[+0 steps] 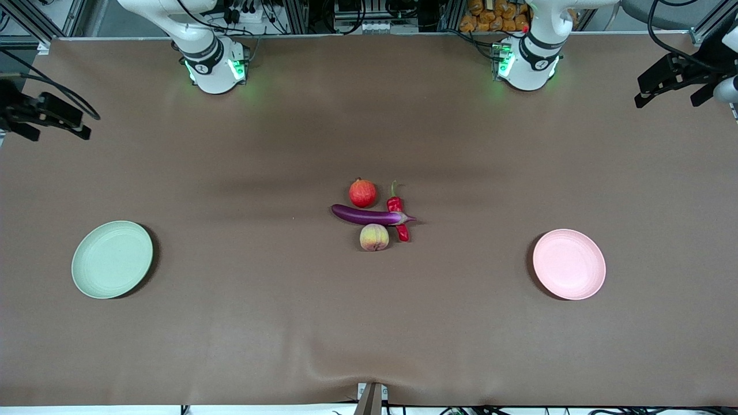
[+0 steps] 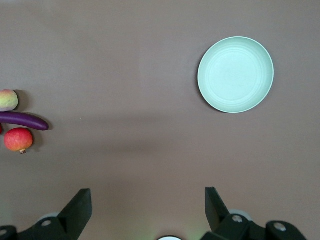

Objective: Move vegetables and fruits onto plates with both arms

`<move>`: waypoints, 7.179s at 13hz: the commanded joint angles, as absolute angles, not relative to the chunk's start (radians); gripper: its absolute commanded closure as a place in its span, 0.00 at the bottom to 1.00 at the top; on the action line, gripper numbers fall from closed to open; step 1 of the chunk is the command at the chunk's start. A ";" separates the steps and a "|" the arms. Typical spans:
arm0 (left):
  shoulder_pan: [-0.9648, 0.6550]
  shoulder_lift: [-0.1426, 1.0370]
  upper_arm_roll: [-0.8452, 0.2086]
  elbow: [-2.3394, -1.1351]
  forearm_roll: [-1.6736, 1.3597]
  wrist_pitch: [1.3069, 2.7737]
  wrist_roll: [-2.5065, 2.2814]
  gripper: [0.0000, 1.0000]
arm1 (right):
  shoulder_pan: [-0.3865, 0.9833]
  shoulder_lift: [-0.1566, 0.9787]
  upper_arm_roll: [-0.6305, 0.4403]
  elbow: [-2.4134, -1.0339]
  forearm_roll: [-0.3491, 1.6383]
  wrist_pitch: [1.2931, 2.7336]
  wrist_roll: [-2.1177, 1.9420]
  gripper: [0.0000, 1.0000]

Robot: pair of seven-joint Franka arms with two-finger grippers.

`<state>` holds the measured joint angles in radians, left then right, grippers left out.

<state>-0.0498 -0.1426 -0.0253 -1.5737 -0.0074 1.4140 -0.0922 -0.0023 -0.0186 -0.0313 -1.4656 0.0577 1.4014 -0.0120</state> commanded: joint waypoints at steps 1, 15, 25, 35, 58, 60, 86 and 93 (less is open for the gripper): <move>-0.052 -0.130 -0.034 -1.545 0.000 1.391 -0.069 0.00 | -0.012 -0.008 -0.015 -1.428 0.048 1.358 0.001 0.00; -0.046 -0.144 -0.089 -1.580 0.052 1.382 -0.089 0.00 | -0.017 -0.006 -0.020 -1.436 0.037 1.356 0.041 0.00; -0.046 -0.156 -0.091 -1.621 0.051 1.422 -0.100 0.00 | -0.017 -0.006 -0.023 -1.436 0.041 1.344 0.041 0.00; -0.051 -0.144 -0.178 -1.713 0.035 1.486 -0.460 0.00 | -0.017 -0.006 -0.025 -1.437 0.041 1.338 0.041 0.00; -0.333 0.500 -0.414 -1.702 0.262 2.137 -2.128 0.00 | -0.017 -0.005 -0.025 -1.436 0.051 1.322 0.040 0.00; -0.357 0.566 -0.414 -1.640 0.345 2.137 -2.222 0.00 | -0.015 -0.003 -0.025 -1.436 0.055 1.316 0.038 0.00; -0.365 0.649 -0.417 -1.520 0.443 2.232 -2.407 1.00 | -0.021 -0.002 -0.026 -1.436 0.055 1.313 0.035 0.00; -0.180 0.456 -0.417 -1.525 0.203 1.972 -1.732 1.00 | 0.018 0.113 -0.025 -1.425 -0.040 1.364 0.035 0.00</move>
<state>-0.2436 0.5019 -0.4117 -1.4936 0.2581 2.0396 -1.9362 -0.0049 0.0657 -0.0341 -1.4506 0.0149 1.3650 0.0288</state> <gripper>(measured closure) 0.652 0.000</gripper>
